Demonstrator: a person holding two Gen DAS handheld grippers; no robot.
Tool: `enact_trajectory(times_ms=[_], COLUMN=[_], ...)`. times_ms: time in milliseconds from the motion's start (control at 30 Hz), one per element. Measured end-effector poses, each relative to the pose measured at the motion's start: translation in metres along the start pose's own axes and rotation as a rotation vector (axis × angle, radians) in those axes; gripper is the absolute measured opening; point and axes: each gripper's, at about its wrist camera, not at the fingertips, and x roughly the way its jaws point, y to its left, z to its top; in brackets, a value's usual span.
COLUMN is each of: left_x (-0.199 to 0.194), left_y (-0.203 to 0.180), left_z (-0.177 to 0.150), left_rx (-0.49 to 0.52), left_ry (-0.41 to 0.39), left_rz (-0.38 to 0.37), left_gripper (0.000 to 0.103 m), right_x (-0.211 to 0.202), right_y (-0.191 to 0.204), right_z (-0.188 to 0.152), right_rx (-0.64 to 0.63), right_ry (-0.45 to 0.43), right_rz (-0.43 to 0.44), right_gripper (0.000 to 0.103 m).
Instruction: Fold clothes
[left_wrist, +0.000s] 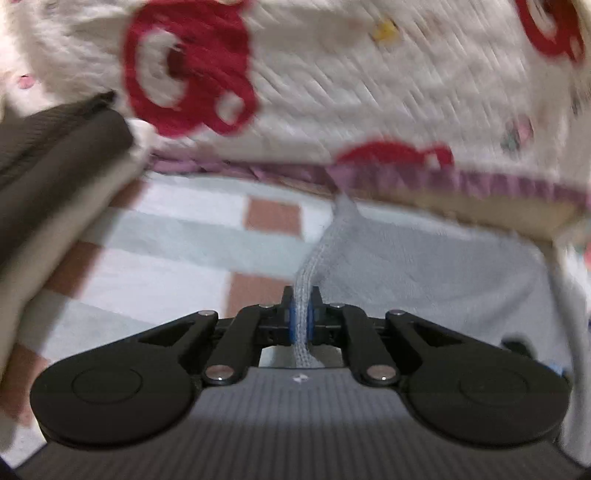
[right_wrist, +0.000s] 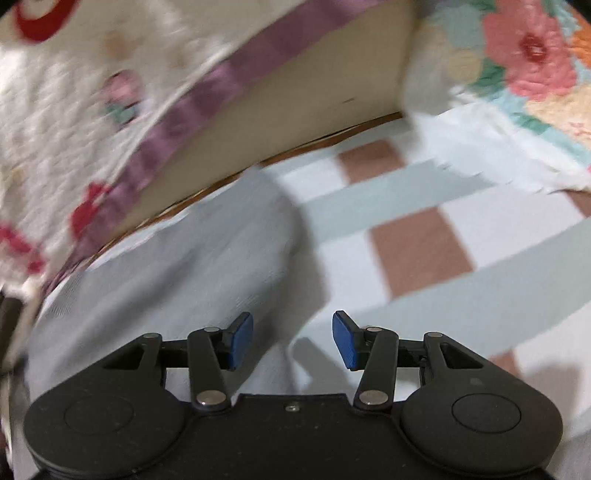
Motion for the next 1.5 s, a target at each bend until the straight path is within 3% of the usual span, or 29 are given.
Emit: enact_trajectory(times_ms=[167, 300, 333, 367, 400, 500, 567, 633, 733, 933, 967, 1000, 1067, 1100, 1167, 1267, 1300, 1433, 1500], left_x=[0.025, 0.026, 0.024, 0.022, 0.02, 0.022, 0.024, 0.026, 0.029, 0.033, 0.031, 0.028, 0.023, 0.02, 0.017, 0.019, 0.023, 0.051, 0.071], left_y=[-0.002, -0.005, -0.005, -0.006, -0.006, -0.004, -0.002, 0.0, 0.003, 0.011, 0.016, 0.02, 0.027, 0.032, 0.044, 0.046, 0.038, 0.014, 0.009], left_z=[-0.02, -0.018, -0.016, -0.015, -0.013, -0.015, -0.016, -0.017, -0.019, -0.021, -0.019, -0.017, -0.014, -0.012, -0.007, 0.001, 0.005, 0.025, 0.037], left_rx=[0.019, 0.02, 0.019, 0.018, 0.016, 0.012, 0.009, 0.007, 0.003, -0.016, -0.035, -0.038, -0.019, -0.029, -0.104, -0.146, -0.104, -0.014, -0.036], left_ry=[0.106, 0.104, 0.1, 0.097, 0.094, 0.108, 0.12, 0.132, 0.15, 0.177, 0.165, 0.15, 0.113, 0.093, 0.083, 0.088, 0.096, 0.156, 0.184], left_rz=[0.077, 0.087, 0.085, 0.082, 0.078, 0.087, 0.096, 0.104, 0.117, 0.144, 0.152, 0.181, 0.268, 0.269, 0.164, 0.021, 0.013, -0.012, -0.04], left_gripper=[0.006, 0.006, 0.006, 0.006, 0.006, 0.006, 0.006, 0.006, 0.007, 0.013, 0.013, 0.011, 0.01, 0.009, 0.011, 0.036, 0.046, 0.052, 0.055], right_x=[0.007, 0.017, 0.018, 0.019, 0.019, 0.003, -0.015, -0.021, -0.015, -0.011, -0.013, -0.016, -0.021, -0.022, -0.021, -0.001, 0.009, 0.047, 0.064], right_y=[0.02, 0.039, 0.046, 0.053, 0.064, 0.093, 0.095, 0.088, 0.066, 0.049, 0.048, 0.046, 0.037, 0.034, 0.027, 0.023, 0.024, 0.035, 0.037], right_z=[-0.025, -0.039, -0.04, -0.041, -0.039, -0.038, -0.036, -0.041, -0.057, -0.039, -0.036, -0.031, -0.017, -0.011, 0.0, 0.02, 0.028, 0.068, 0.087], right_rx=[-0.131, -0.22, -0.244, -0.273, -0.311, -0.492, -0.501, -0.48, -0.413, -0.337, -0.318, -0.286, -0.205, -0.164, -0.096, -0.106, -0.126, -0.194, -0.164], right_ry=[0.1, 0.062, 0.068, 0.08, 0.093, 0.07, 0.035, 0.056, 0.158, 0.169, 0.143, 0.113, 0.041, 0.01, -0.035, -0.057, -0.057, -0.04, -0.038], right_rz=[-0.048, -0.143, -0.153, -0.158, -0.208, -0.464, -0.551, -0.592, -0.547, -0.488, -0.48, -0.464, -0.418, -0.404, -0.363, -0.307, -0.302, -0.272, -0.225], right_gripper=[0.053, 0.054, 0.019, 0.011, 0.01, 0.008, 0.006, 0.001, 0.001, 0.004, 0.015, 0.019, 0.05, 0.053, 0.054, 0.055, 0.055, 0.055, 0.055])
